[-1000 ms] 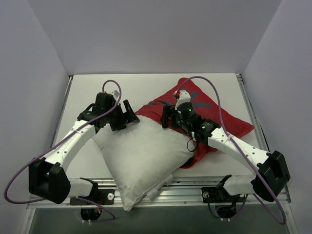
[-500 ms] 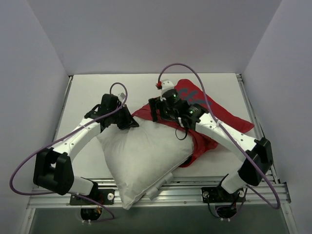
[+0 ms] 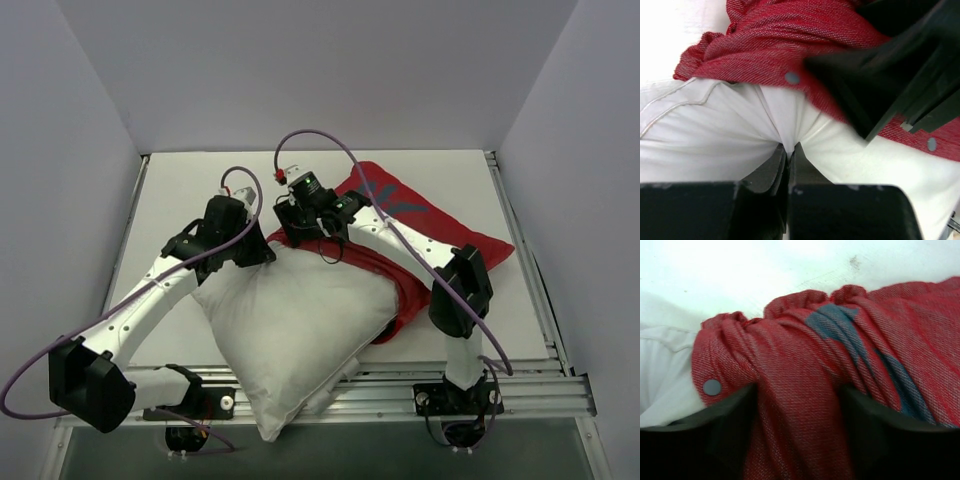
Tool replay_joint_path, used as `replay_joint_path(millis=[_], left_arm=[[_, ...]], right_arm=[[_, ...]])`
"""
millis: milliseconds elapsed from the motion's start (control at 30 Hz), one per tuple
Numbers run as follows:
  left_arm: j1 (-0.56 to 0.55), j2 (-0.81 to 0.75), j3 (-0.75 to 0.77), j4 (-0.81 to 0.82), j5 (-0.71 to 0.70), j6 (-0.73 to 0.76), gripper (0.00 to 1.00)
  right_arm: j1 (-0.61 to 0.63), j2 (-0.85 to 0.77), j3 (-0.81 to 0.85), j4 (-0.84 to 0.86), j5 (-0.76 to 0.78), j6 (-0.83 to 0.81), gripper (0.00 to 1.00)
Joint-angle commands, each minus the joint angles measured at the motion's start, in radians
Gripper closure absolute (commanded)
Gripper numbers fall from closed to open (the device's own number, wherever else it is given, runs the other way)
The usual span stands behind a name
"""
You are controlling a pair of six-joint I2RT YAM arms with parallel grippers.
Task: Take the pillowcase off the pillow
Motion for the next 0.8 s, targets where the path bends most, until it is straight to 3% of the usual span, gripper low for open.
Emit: replay_joint_path(millis=[0, 67, 100, 167, 367, 600, 767], left_arm=[[-0.007, -0.044, 0.008, -0.047, -0.096, 0.028, 0.98], [-0.01, -0.06, 0.001, -0.054, -0.109, 0.021, 0.98], [-0.012, -0.08, 0.006, -0.06, -0.118, 0.018, 0.98], [-0.012, -0.112, 0.023, -0.112, -0.167, 0.018, 0.98], [-0.005, -0.211, 0.142, -0.301, -0.379, -0.005, 0.98], [0.011, -0.331, 0.299, -0.477, -0.561, 0.011, 0.98], [0.018, -0.341, 0.339, -0.504, -0.584, 0.061, 0.98]], right_arm=[[-0.004, 0.044, -0.018, -0.121, 0.043, -0.058, 0.46], [-0.031, 0.055, -0.041, -0.118, 0.083, -0.058, 0.69], [-0.049, 0.055, -0.046, -0.115, 0.099, -0.056, 0.87], [-0.128, 0.041, -0.055, -0.103, 0.163, -0.05, 1.0], [-0.4, -0.049, -0.021, -0.046, 0.267, 0.037, 1.0], [-0.729, -0.249, -0.105, 0.088, 0.228, 0.235, 1.0], [-0.742, -0.312, -0.158, 0.142, 0.118, 0.234, 1.0]])
